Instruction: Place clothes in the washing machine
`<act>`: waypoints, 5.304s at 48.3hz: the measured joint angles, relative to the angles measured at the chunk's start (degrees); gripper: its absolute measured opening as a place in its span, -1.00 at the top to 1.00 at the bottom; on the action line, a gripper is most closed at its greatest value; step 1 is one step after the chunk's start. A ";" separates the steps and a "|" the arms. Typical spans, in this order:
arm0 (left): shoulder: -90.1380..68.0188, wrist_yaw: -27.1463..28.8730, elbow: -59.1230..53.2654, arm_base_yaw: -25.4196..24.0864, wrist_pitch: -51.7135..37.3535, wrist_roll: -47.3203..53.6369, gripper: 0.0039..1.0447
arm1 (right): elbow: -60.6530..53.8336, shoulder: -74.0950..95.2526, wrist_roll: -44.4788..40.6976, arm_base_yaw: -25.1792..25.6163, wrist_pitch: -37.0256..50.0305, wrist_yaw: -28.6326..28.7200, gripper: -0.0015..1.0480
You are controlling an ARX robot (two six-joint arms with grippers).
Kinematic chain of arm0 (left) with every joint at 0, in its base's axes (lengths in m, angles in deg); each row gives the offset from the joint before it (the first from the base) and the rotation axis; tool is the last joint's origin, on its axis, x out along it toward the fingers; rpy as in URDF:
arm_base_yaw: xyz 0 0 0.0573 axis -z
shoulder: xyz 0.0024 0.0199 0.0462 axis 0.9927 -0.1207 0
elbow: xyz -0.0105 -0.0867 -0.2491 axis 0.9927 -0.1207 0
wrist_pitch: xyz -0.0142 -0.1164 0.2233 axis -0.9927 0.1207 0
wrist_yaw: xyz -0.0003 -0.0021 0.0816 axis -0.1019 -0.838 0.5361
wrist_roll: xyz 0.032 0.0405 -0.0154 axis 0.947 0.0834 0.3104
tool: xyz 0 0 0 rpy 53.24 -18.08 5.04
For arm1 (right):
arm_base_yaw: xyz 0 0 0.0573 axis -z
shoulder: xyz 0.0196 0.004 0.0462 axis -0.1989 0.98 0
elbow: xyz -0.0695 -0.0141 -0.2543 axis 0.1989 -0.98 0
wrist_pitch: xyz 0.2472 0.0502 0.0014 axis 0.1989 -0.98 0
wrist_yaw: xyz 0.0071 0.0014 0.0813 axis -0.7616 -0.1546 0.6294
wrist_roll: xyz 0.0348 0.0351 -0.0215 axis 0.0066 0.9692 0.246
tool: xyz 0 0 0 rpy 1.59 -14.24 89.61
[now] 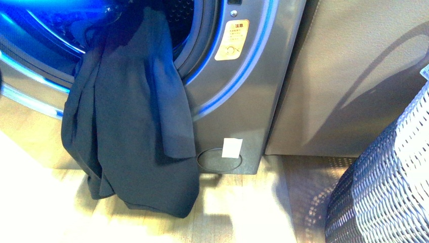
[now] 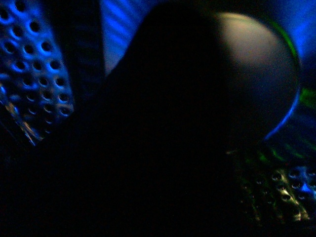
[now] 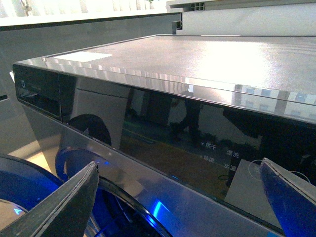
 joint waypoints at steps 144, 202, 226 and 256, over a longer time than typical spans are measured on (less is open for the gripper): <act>125.09 -31.26 -135.08 -6.88 -5.75 -5.11 -0.88 | 0.00 -0.11 0.00 0.00 0.00 0.00 -0.85; 164.78 -16.33 -160.69 -4.98 13.14 -5.81 0.94 | -11.96 -12.17 -0.57 4.15 5.01 -40.81 -0.85; 172.30 -16.33 -163.01 -4.98 17.62 -5.81 0.94 | -33.66 -26.93 -0.74 7.80 5.07 -29.46 -0.41; 172.30 -16.35 -163.01 -5.01 17.62 -5.81 0.94 | -78.82 -52.00 -2.32 23.50 23.26 -14.36 0.95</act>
